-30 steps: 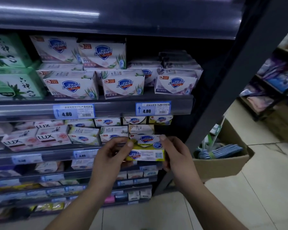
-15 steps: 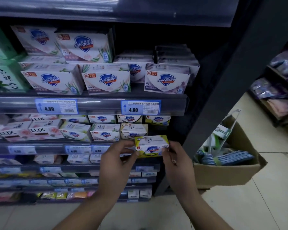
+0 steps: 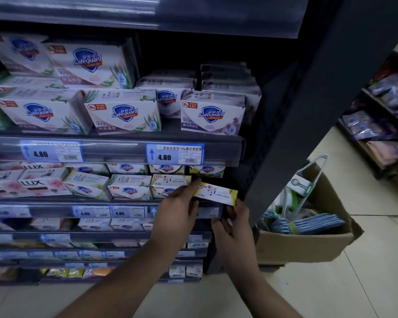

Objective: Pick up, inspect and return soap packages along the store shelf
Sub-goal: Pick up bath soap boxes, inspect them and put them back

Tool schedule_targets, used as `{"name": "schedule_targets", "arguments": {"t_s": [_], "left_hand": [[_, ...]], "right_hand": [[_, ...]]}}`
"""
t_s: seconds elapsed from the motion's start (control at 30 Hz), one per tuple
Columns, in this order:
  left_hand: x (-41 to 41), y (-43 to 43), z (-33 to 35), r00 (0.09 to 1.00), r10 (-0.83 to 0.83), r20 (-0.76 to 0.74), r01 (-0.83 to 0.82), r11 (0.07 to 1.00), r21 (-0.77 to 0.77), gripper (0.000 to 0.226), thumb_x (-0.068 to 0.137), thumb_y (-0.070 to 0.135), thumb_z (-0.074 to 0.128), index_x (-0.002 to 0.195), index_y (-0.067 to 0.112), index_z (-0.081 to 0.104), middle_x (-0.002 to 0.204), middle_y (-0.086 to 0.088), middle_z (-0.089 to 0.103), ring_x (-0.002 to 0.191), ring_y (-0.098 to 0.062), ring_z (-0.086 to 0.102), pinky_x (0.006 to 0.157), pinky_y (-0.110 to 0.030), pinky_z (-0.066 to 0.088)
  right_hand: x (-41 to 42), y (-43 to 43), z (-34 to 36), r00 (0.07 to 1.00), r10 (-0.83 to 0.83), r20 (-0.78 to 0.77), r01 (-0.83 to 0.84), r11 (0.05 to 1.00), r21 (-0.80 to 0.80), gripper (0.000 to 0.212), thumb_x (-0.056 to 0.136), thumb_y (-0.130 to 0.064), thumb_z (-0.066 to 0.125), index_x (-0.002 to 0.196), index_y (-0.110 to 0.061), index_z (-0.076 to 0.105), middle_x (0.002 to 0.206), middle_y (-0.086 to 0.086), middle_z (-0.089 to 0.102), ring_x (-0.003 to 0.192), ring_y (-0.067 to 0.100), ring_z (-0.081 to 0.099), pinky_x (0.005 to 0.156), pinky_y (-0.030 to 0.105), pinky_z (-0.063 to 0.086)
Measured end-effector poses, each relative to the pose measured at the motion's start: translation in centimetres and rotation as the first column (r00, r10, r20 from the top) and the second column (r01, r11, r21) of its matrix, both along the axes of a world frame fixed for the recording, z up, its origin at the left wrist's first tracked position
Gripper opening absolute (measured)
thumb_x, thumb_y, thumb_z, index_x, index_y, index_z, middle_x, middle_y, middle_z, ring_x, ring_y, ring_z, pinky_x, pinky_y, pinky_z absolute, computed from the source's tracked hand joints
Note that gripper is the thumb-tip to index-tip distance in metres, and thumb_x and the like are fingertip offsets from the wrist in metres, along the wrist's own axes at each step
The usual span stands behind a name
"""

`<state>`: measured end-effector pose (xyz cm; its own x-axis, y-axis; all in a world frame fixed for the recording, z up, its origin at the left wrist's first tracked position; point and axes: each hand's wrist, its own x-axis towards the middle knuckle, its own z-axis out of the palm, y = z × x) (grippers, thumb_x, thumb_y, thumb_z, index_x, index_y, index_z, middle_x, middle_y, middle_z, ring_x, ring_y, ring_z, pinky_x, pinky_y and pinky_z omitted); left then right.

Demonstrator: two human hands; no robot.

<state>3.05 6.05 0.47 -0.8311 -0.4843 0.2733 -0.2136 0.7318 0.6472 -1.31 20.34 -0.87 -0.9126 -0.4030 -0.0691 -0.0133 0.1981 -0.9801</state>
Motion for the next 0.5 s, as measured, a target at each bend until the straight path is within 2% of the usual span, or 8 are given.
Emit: {"name": "schedule_targets", "arguments": {"t_s": [0.07, 0.17, 0.23, 0.3, 0.33, 0.4, 0.5], "left_hand": [[-0.5, -0.5, 0.1, 1.000, -0.002, 0.011, 0.003, 0.994, -0.105, 0.050, 0.096, 0.010, 0.068, 0.144, 0.020, 0.058, 0.114, -0.012, 0.070, 0.091, -0.029, 0.071, 0.081, -0.040, 0.061], [-1.0, -1.9, 0.1, 1.000, 0.013, 0.009, -0.010, 0.973, -0.233, 0.046, 0.081, 0.006, 0.083, 0.126, 0.011, 0.073, 0.101, -0.011, 0.059, 0.088, -0.031, 0.063, 0.074, -0.042, 0.060], [-1.3, -3.0, 0.0, 0.999, 0.023, 0.028, -0.014, 0.954, -0.300, 0.046, 0.074, 0.012, 0.090, 0.118, 0.013, 0.077, 0.102, -0.010, 0.056, 0.095, -0.033, 0.059, 0.078, -0.044, 0.056], [-1.5, -4.0, -0.1, 0.998, 0.003, 0.058, 0.016, 0.947, -0.321, 0.043, 0.076, 0.021, 0.089, 0.117, 0.018, 0.077, 0.114, -0.011, 0.060, 0.107, -0.035, 0.057, 0.090, -0.047, 0.052], [-1.5, -4.4, -0.1, 0.998, -0.011, 0.066, 0.031, 0.950, -0.311, 0.043, 0.078, 0.023, 0.088, 0.119, 0.019, 0.077, 0.118, -0.011, 0.062, 0.111, -0.035, 0.058, 0.093, -0.048, 0.051], [-1.6, -5.1, -0.2, 0.996, -0.032, 0.084, 0.053, 0.962, -0.267, 0.048, 0.080, 0.021, 0.086, 0.126, 0.018, 0.073, 0.121, -0.010, 0.067, 0.113, -0.035, 0.061, 0.099, -0.049, 0.050], [-1.5, -6.2, 0.0, 0.993, -0.011, 0.120, 0.042, 0.965, -0.259, 0.058, 0.079, 0.020, 0.085, 0.133, 0.016, 0.065, 0.124, -0.008, 0.070, 0.116, -0.035, 0.063, 0.105, -0.048, 0.047]], "right_hand": [[-0.5, -0.1, -0.1, 1.000, 0.005, -0.004, -0.005, 1.000, -0.001, 0.059, 0.095, 0.002, 0.058, 0.142, -0.027, 0.041, 0.125, -0.024, 0.057, 0.109, -0.028, 0.051, 0.079, -0.003, 0.043], [-1.1, 0.0, -0.5, 1.000, 0.000, -0.031, 0.001, 1.000, 0.022, 0.062, 0.093, 0.001, 0.057, 0.141, -0.035, 0.044, 0.133, -0.015, 0.051, 0.119, -0.020, 0.048, 0.091, 0.002, 0.043], [-1.2, -0.1, -0.6, 1.000, 0.004, -0.029, -0.003, 0.999, 0.034, 0.065, 0.092, -0.002, 0.058, 0.144, -0.039, 0.044, 0.134, -0.017, 0.048, 0.120, -0.020, 0.047, 0.096, 0.004, 0.043], [-1.2, -0.4, -0.8, 1.000, 0.017, 0.011, -0.017, 1.000, 0.015, 0.064, 0.090, -0.004, 0.057, 0.137, -0.047, 0.048, 0.131, -0.025, 0.056, 0.120, -0.020, 0.050, 0.098, 0.007, 0.045], [-1.2, -0.5, -0.8, 0.999, 0.025, 0.028, -0.025, 1.000, 0.014, 0.064, 0.088, -0.006, 0.056, 0.130, -0.054, 0.048, 0.126, -0.035, 0.059, 0.119, -0.023, 0.050, 0.093, 0.003, 0.044], [-1.1, -0.8, -0.6, 0.998, 0.021, 0.066, -0.022, 1.000, 0.015, 0.061, 0.087, -0.012, 0.057, 0.122, -0.062, 0.046, 0.122, -0.045, 0.057, 0.115, -0.031, 0.047, 0.084, -0.004, 0.041], [-1.2, -0.9, -0.5, 0.995, 0.024, 0.095, -0.025, 1.000, 0.017, 0.061, 0.088, -0.018, 0.058, 0.116, -0.070, 0.043, 0.116, -0.052, 0.055, 0.106, -0.039, 0.043, 0.078, -0.006, 0.040]]}}
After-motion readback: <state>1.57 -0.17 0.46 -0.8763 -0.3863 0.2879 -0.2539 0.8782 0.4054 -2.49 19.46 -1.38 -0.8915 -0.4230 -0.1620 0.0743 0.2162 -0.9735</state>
